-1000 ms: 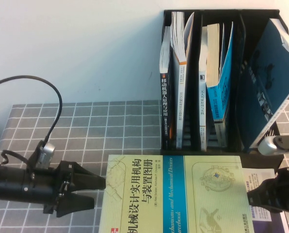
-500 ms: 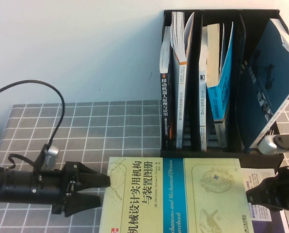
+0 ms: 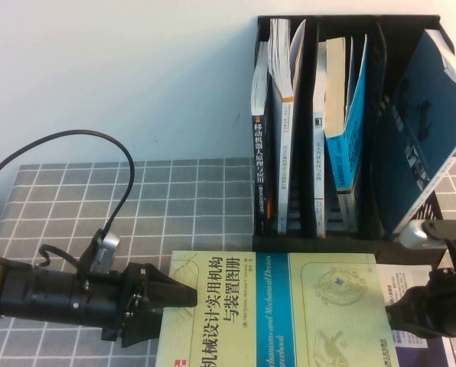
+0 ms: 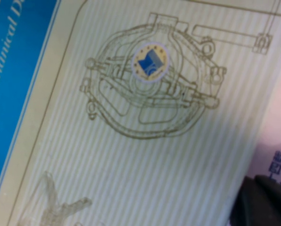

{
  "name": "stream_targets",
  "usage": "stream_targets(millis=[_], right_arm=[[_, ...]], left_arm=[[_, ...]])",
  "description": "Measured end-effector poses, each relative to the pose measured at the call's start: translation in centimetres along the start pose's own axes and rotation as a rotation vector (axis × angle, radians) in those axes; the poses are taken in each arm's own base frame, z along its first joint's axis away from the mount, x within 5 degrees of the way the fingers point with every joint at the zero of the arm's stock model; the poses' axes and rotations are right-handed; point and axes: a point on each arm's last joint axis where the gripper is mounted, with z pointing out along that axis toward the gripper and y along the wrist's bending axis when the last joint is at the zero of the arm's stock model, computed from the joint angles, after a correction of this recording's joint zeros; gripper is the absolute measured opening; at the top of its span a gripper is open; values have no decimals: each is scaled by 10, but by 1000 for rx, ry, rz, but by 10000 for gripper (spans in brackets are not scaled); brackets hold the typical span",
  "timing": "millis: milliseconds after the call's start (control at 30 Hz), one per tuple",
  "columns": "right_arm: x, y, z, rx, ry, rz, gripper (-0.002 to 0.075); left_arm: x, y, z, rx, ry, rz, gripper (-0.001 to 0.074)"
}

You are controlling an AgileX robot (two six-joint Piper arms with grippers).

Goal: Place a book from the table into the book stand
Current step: Pick up the book with your left arm

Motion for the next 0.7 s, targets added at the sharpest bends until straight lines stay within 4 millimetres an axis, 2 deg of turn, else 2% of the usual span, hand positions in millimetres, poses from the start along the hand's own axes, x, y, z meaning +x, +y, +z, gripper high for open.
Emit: stream_targets(millis=[300, 700], right_arm=[[0, 2, -3, -5, -9, -2, -2], [-1, 3, 12, -103, -6, 54, -2]], left_arm=[[0, 0, 0, 1, -2, -1, 593], [-1, -1, 1, 9, -14, -36, 593]])
